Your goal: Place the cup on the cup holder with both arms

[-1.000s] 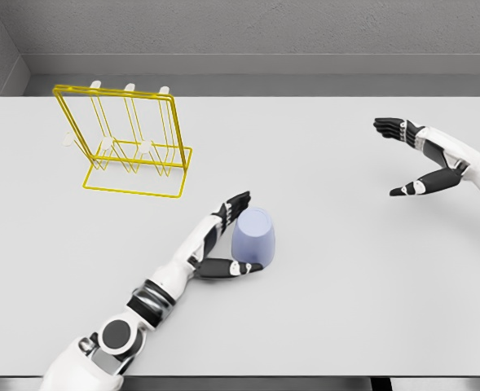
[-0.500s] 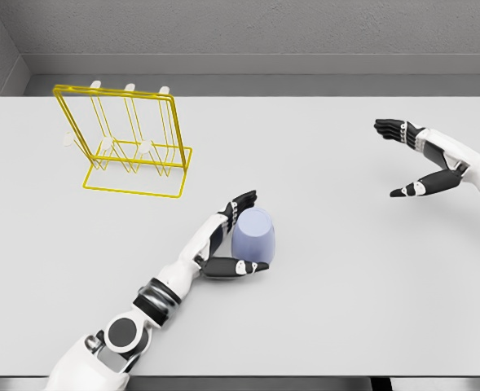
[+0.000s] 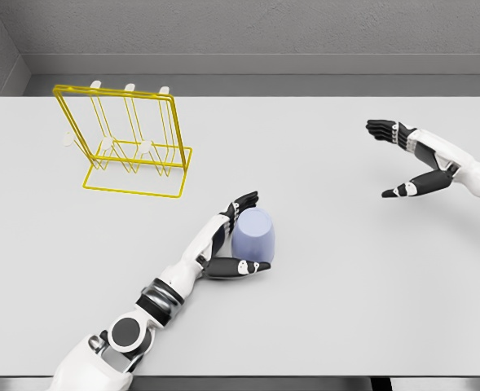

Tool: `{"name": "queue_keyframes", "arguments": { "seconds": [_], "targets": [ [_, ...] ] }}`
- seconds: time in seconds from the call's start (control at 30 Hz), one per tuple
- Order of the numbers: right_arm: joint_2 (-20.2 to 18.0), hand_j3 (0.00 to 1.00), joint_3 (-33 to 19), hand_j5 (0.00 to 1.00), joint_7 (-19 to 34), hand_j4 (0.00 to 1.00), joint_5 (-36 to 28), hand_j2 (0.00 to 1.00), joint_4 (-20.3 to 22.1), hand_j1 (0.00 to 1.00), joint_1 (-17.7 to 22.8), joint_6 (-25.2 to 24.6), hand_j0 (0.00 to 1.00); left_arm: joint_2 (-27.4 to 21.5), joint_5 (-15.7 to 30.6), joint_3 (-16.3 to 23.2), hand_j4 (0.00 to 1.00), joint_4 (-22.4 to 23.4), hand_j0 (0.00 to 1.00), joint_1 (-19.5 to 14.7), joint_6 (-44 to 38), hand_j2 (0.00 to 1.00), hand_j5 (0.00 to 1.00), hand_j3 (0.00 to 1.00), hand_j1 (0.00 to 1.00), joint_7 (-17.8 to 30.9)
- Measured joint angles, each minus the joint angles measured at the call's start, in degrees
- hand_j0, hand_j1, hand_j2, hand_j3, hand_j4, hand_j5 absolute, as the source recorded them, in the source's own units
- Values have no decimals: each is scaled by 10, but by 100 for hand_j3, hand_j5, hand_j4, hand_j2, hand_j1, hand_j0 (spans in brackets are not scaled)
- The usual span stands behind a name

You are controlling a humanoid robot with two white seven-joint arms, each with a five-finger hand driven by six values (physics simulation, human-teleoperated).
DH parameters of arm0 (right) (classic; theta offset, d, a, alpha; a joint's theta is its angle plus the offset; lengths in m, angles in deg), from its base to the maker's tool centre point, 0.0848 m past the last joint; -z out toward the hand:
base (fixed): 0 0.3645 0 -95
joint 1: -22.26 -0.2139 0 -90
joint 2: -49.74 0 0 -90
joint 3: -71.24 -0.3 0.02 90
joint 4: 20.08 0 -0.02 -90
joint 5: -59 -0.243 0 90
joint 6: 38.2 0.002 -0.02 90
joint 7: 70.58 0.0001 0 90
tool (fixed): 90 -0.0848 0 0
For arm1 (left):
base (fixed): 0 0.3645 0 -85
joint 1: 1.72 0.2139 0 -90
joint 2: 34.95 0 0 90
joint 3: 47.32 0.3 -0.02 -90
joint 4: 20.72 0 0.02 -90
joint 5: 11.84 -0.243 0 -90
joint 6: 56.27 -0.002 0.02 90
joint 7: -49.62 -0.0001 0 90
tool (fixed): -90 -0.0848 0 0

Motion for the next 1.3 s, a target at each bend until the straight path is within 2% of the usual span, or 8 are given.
{"name": "queue_keyframes", "arguments": {
  "seconds": [0.1,0.37,1.03,1.3],
  "targets": [
    [0,100,0,100,0,100,0,100,0,100,0,0,100,0,0,0,84,0,84,0,0,84,84,84,84,0],
    [2,100,0,100,0,100,0,100,0,100,1,0,100,0,0,-1,76,1,76,0,1,76,76,76,76,0],
    [4,100,0,100,0,100,0,100,0,100,-1,0,100,0,1,-7,73,-6,73,0,4,73,73,73,73,0],
    [4,100,1,100,0,100,0,100,0,100,-2,0,100,-2,1,-13,73,-28,73,2,6,73,73,73,73,0]
  ]
}}
